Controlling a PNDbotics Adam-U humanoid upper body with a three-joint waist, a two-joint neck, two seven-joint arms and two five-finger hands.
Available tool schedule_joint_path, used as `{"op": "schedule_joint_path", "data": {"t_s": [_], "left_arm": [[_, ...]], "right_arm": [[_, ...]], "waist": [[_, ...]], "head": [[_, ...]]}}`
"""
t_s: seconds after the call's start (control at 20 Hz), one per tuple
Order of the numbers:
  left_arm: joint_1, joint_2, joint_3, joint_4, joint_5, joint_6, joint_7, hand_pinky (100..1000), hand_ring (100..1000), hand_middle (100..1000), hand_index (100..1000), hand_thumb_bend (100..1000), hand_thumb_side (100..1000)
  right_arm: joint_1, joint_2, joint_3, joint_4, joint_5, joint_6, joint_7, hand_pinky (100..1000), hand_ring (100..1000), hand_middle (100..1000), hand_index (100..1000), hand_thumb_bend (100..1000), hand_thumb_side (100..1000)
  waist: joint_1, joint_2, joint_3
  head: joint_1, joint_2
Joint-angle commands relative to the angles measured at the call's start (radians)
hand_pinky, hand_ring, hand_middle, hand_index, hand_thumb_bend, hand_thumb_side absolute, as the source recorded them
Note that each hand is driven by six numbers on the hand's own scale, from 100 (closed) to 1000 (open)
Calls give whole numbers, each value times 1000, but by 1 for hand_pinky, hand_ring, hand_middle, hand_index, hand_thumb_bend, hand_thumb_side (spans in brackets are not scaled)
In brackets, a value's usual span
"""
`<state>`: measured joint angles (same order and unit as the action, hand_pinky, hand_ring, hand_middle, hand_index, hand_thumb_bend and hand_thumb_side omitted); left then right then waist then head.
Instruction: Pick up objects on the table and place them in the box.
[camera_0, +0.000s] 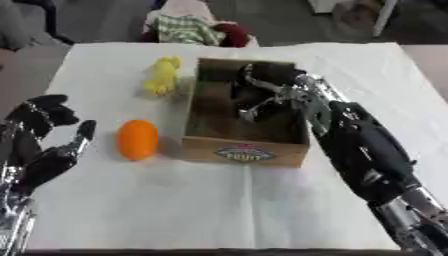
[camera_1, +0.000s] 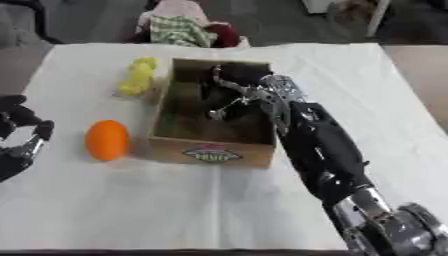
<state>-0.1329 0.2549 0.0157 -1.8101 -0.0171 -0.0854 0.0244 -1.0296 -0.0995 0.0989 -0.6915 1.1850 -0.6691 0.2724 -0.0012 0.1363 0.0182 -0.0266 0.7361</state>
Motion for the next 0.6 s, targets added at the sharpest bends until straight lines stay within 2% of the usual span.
{"op": "schedule_joint_path", "data": {"t_s": [0.05, 0.1, 0.15, 0.2, 0.3, 0.45, 0.6], "left_arm": [[-10, 11, 4, -13, 1, -1, -1, 687, 571, 523, 717, 448, 100], [-10, 11, 5, -13, 0, -1, -1, 687, 571, 523, 717, 448, 100], [-9, 11, 5, -13, 0, -1, 0, 687, 571, 523, 717, 448, 100], [-9, 11, 6, -13, 0, -1, 0, 687, 571, 523, 717, 447, 100], [-8, 14, 8, -12, -2, -1, 2, 687, 571, 523, 716, 448, 100], [-10, 24, 10, -11, -4, -1, 5, 686, 571, 523, 716, 448, 100], [-17, 42, 14, -10, -7, 0, 9, 686, 572, 523, 716, 449, 100]], "right_arm": [[-22, -18, -6, -11, 13, -11, 43, 638, 842, 732, 827, 100, 363], [-22, -20, -7, -18, 4, -15, 52, 638, 842, 732, 827, 100, 363], [-22, -24, -9, -31, -12, -19, 52, 681, 871, 779, 844, 100, 336], [-23, -29, -12, -48, -36, -22, 48, 696, 880, 789, 846, 100, 314], [-23, -44, -15, -94, -108, -27, 31, 717, 892, 797, 849, 100, 266], [-21, -80, -14, -186, -281, -25, 13, 734, 906, 804, 853, 100, 208], [-12, -131, -7, -297, -486, 9, 24, 748, 918, 813, 853, 100, 175]], "waist": [[3, -13, -3], [3, -14, -4], [3, -14, -5], [4, -14, -7], [5, -15, -10], [7, -18, -17], [7, -22, -25]], "head": [[5, -13], [6, -13], [7, -13], [8, -13], [12, -14], [20, -12], [28, -9]]}}
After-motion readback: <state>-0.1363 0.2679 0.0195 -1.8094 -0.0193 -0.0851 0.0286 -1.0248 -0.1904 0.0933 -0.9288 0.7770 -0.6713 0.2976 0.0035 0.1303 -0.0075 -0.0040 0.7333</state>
